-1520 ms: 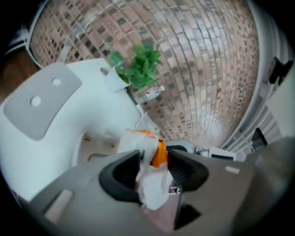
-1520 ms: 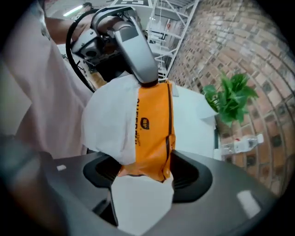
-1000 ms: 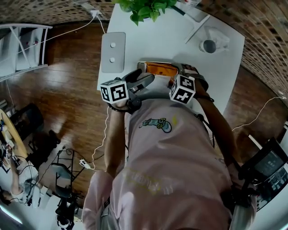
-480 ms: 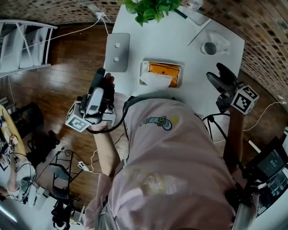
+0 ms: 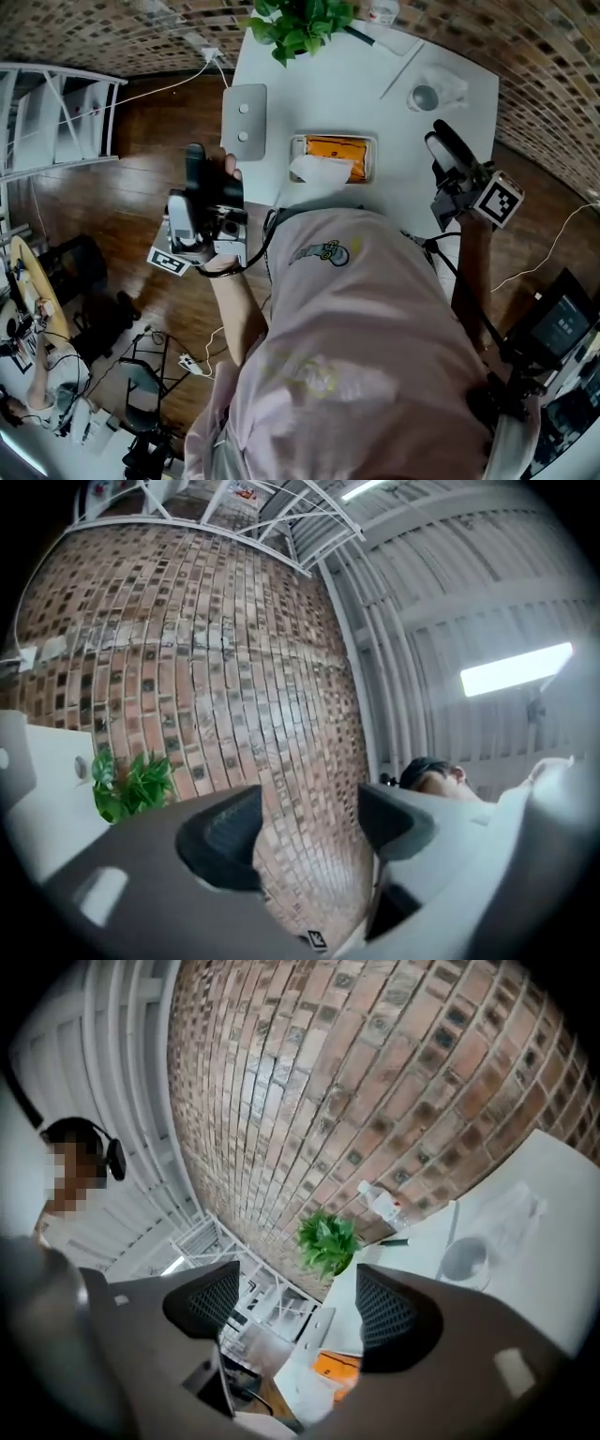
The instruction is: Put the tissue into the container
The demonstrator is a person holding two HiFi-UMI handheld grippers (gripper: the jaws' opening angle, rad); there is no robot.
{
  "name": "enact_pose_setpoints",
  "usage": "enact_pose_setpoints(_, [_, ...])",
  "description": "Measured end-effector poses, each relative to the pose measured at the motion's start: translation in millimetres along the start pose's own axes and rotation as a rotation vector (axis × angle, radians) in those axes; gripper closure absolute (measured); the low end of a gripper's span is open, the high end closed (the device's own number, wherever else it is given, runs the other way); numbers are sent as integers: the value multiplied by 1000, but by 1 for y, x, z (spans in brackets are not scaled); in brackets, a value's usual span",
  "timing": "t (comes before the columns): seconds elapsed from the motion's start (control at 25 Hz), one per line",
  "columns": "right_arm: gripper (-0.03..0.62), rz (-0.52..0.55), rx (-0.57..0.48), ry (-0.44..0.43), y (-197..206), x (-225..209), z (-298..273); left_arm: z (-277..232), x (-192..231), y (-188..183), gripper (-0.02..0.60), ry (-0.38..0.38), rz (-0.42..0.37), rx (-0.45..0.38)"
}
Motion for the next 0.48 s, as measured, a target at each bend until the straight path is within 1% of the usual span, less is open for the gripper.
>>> enact_pose_setpoints(0.08, [204, 19, 38, 48, 12, -7, -10, -3, 2, 2, 270, -2, 2, 13])
enact_pose_setpoints(0.16, [204, -4, 46, 42, 23, -4, -16, -8, 0, 1, 270, 5, 7, 36])
enact_pose_setpoints(0.2, [204, -16, 47, 36, 27, -3, -16, -10, 0, 4, 270, 2, 6, 62])
enact_pose_setpoints(0.24, [204, -23, 51, 34, 31, -4, -16, -10, 0, 13, 280, -13, -3, 107])
enact_pose_setpoints(0.28, [204, -23, 61, 35, 34, -6, -14, -9, 3, 27, 308, -38, -26, 177])
enact_pose_setpoints(0.32, [204, -17, 74, 37, 36, -9, -11, -7, 8, 45, 326, -66, -64, 271])
enact_pose_setpoints(0.36, [204, -11, 87, 39, 38, -10, -9, -3, 14, 66, 327, -91, -112, 383])
enact_pose_setpoints(0.48, [204, 6, 117, 47, 44, -9, -3, 13, 37, 134, 327, -142, -252, 753])
Point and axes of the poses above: the fingertips, and each gripper's own axes: z backward along the fingers, x to its left, y out of its underside, the point moved 3 cm from there along z, backward along the fingers, and after that the axes turned 15 degrees about -z, right-handed, at the moved point
